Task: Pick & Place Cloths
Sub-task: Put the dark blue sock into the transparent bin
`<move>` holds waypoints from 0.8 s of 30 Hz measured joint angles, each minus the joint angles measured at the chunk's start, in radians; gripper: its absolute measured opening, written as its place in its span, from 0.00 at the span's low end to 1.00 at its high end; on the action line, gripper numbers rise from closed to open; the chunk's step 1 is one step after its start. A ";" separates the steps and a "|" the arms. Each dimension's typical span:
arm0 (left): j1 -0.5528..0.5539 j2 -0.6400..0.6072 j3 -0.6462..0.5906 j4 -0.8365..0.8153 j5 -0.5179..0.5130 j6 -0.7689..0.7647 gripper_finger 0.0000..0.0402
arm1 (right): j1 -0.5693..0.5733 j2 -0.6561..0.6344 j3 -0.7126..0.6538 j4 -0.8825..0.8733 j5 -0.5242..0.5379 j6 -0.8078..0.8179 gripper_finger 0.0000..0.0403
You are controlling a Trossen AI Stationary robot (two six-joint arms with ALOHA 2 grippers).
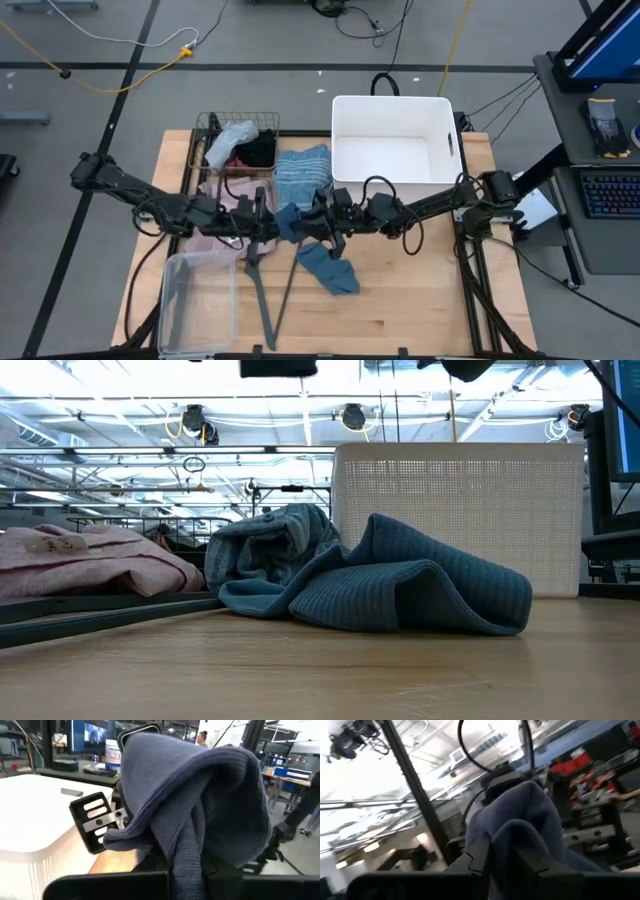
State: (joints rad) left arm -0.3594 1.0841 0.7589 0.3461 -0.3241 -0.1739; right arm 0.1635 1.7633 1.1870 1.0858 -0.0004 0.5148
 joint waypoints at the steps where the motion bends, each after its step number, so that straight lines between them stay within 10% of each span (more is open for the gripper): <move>1: -0.003 -0.016 0.000 -0.020 -0.001 -0.009 0.03 | 0.000 -0.004 -0.001 -0.003 -0.020 0.017 0.12; 13: -0.063 -0.159 0.005 -0.183 0.011 -0.112 0.03 | -0.013 -0.046 -0.001 -0.051 -0.369 0.118 0.18; 24: -0.154 -0.141 0.321 -0.923 0.148 -0.582 0.03 | -0.109 -0.156 -0.054 -0.102 -0.656 0.185 0.18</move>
State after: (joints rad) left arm -0.5134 0.9431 1.0799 -0.5773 -0.1757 -0.7556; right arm 0.0542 1.6068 1.1325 0.9837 -0.6567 0.6997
